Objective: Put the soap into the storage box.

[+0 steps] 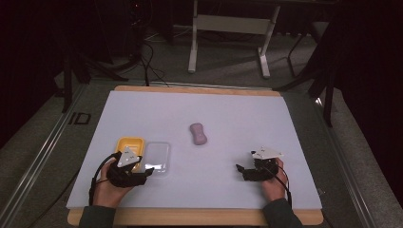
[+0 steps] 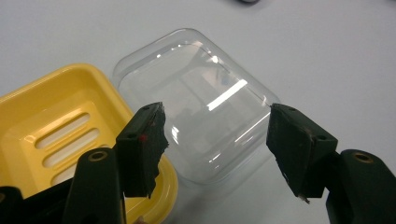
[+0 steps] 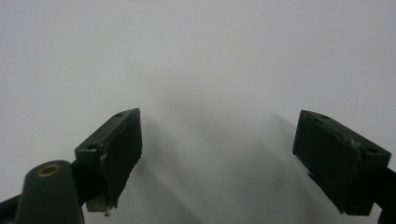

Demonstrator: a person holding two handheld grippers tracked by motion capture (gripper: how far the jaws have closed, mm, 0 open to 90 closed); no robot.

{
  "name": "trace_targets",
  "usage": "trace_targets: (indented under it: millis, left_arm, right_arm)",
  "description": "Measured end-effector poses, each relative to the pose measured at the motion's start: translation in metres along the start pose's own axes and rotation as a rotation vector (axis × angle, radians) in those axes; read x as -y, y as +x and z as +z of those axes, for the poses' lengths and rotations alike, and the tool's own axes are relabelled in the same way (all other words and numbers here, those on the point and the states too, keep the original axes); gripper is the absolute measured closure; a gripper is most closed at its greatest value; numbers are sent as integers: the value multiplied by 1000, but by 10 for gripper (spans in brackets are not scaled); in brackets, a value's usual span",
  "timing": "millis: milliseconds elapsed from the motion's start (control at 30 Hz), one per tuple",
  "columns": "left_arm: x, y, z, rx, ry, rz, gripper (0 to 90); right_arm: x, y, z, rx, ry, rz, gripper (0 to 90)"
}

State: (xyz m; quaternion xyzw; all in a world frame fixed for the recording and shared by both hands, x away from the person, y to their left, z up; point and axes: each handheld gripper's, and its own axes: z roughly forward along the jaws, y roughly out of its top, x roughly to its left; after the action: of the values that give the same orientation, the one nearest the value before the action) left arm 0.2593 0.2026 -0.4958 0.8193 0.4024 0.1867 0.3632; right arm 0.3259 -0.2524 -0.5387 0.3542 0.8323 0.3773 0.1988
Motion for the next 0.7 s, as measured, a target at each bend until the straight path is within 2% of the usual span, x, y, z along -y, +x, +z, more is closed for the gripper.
trace_targets:
  millis: [67, 100, 200, 300, 333, 467, 500, 700]
  left_arm:
    - [0, 0, 0, 1, 2, -6, 376]
    - [0, 0, 1, 14, 3, -14, 376]
    - [-2, -1, 2, 13, 10, -13, 376]
    - [-3, -1, 2, 23, 17, -10, 375]
    - [-9, -1, 2, 21, 23, -6, 374]
    - [-16, 0, 5, 12, 38, -2, 363]
    - [-22, -1, 7, -5, 48, 6, 355]
    - [-34, -1, 10, -2, 53, 17, 325]
  right_arm:
    - [2, -1, -3, 13, -35, 18, 153]
    - [2, -2, -4, 16, -39, 26, 153]
    - [2, -2, -5, 30, -48, 42, 153]
    - [3, -2, -5, 35, -57, 37, 154]
    - [3, 0, -6, 43, -65, 25, 154]
    - [3, 0, -6, 50, -68, 26, 154]
    - [3, 0, -7, 56, -73, 26, 155]
    - [3, 0, -7, 63, -72, 33, 155]
